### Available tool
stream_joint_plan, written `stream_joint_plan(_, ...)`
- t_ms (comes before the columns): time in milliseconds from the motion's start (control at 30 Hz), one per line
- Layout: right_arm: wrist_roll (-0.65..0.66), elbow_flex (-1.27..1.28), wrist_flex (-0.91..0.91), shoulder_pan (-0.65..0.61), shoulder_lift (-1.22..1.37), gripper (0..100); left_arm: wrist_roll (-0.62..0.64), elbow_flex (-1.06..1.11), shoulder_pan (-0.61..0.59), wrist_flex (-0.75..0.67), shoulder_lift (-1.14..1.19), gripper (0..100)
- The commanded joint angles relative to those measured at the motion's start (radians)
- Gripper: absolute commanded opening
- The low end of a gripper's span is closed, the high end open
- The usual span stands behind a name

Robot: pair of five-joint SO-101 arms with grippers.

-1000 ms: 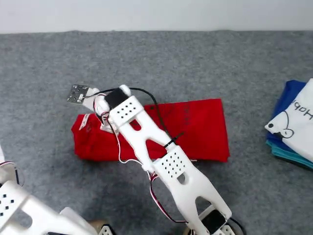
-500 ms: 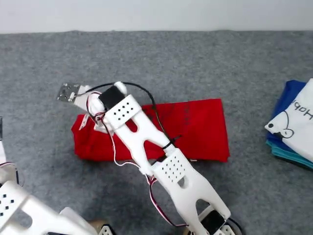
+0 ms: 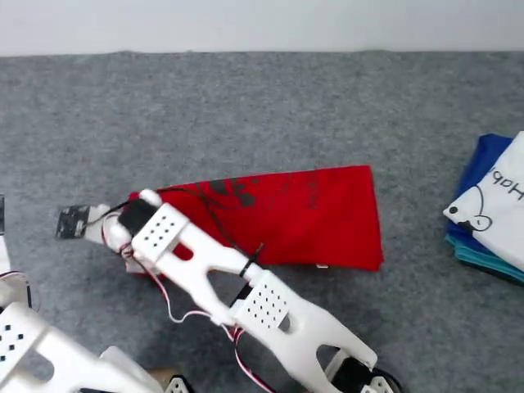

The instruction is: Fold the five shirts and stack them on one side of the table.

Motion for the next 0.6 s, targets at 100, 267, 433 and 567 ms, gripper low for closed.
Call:
stream_joint_plan(100,0.018,-0.121,0.093,-0.007,-0.033,1.0,-0.009,-0.007,-0.002,-0.002,-0.020,2)
stream_joint_plan(267,0.017,-0.279,0.223,0.104,-0.045,1.0,-0.009,-0.008,0.000,-0.002,-0.020,2)
stream_joint_plan(433,-0.035,-0.236,0.220,0.225,-0.090,1.0,-0.009,-0.008,0.002,-0.020,-0.020,2)
stream_joint_plan(567,-0.038,-0.068,0.220,0.268,-0.160,1.0,-0.009,-0.013,0.002,-0.044,-0.020,2)
